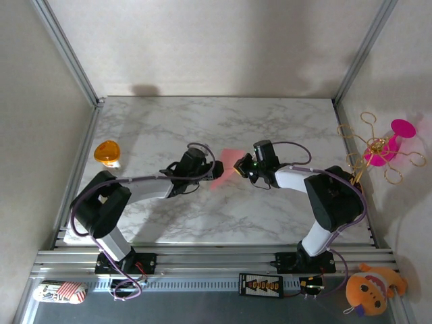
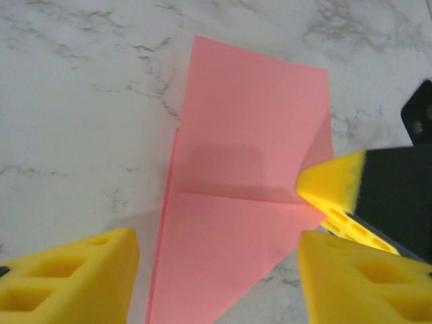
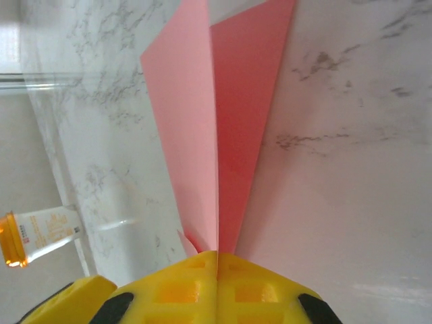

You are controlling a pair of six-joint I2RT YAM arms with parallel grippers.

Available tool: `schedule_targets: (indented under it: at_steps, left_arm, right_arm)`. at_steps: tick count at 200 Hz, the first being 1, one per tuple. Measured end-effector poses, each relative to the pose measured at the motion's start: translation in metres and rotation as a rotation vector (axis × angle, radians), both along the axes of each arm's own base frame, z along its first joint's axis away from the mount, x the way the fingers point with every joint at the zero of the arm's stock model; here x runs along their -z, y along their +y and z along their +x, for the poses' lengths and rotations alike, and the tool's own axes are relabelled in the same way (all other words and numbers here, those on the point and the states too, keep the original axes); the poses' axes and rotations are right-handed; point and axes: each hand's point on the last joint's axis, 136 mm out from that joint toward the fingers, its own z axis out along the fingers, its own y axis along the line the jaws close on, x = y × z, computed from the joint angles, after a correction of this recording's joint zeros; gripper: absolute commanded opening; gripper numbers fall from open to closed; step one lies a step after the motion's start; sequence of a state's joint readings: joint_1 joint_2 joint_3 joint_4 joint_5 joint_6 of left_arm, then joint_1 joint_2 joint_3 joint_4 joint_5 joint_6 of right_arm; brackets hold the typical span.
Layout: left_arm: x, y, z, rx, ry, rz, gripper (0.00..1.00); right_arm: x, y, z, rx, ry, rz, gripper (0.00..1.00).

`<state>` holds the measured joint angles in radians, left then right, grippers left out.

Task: Fold a paper plane with a square sheet of paper (pick it up from the middle)
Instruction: Fold the wing for the fifth time at the center of the table.

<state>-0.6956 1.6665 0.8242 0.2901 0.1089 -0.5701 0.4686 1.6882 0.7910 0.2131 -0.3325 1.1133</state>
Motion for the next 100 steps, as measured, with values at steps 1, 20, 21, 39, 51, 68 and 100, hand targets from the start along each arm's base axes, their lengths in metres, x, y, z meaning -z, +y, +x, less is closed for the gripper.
schedule_targets:
  at_steps: [1,20,21,39,51,68,100]
  left_arm:
    - [0.0,-0.001,-0.001,0.011,-0.011,0.009,0.79]
    - [0.005,-0.006,-0.016,0.077,-0.098,0.073,0.87]
    - [0.005,-0.007,-0.016,0.082,-0.102,0.076,0.87]
    - [0.013,-0.006,-0.026,0.128,-0.178,0.145,0.89]
    - [0.014,-0.004,-0.029,0.145,-0.232,0.192,0.89]
    - [0.013,-0.002,-0.029,0.165,-0.301,0.245,0.88]
    - [0.005,-0.015,-0.03,0.248,-0.422,0.305,0.85]
  right_arm:
    - [0.0,0.0,0.0,0.0,0.001,0.0,0.01]
    - [0.006,-0.004,-0.003,0.021,0.038,-0.011,0.01]
    - [0.006,-0.004,-0.004,0.022,0.041,-0.012,0.01]
    - [0.009,-0.007,-0.005,0.042,0.068,-0.019,0.02]
    - [0.009,-0.007,-0.006,0.052,0.085,-0.019,0.03]
    - [0.008,-0.007,-0.005,0.064,0.097,-0.014,0.04]
    - [0.006,-0.007,-0.004,0.086,0.125,-0.004,0.04]
